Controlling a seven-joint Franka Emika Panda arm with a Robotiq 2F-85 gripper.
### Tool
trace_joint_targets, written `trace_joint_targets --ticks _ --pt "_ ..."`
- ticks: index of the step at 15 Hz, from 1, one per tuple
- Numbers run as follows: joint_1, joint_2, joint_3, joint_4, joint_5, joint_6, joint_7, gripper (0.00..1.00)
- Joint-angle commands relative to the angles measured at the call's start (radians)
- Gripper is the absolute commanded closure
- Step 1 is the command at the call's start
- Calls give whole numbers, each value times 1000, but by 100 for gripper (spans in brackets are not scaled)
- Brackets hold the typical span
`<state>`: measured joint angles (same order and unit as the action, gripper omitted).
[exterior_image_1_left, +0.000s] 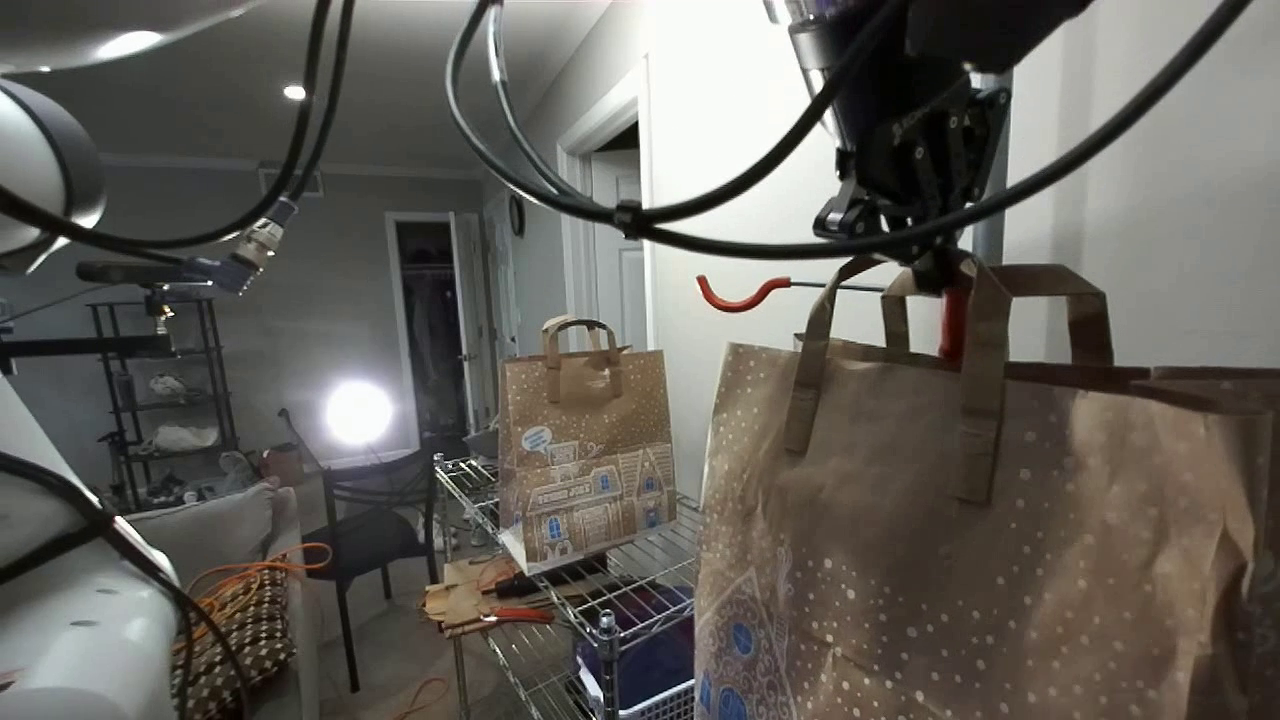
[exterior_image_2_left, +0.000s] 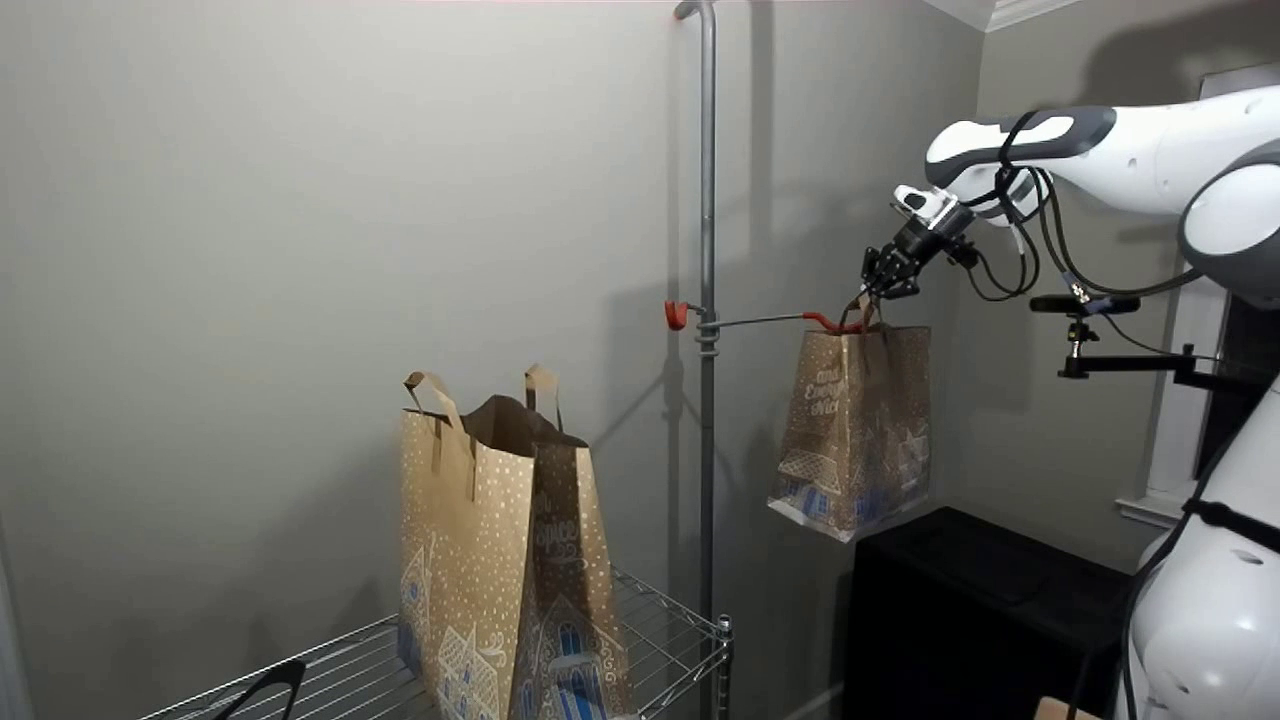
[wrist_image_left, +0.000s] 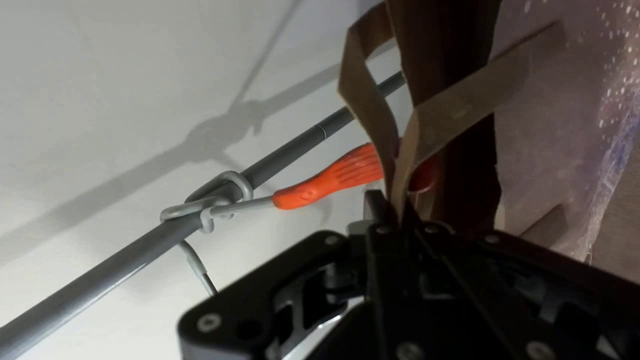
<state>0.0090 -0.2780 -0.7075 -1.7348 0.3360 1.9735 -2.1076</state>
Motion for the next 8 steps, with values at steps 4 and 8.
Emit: trace_joint_targets --ticks 4,8 --pt "-52 75 22 78 93 -114 -50 95" --pt "-83 101 34 107 108 -126 -54 96"
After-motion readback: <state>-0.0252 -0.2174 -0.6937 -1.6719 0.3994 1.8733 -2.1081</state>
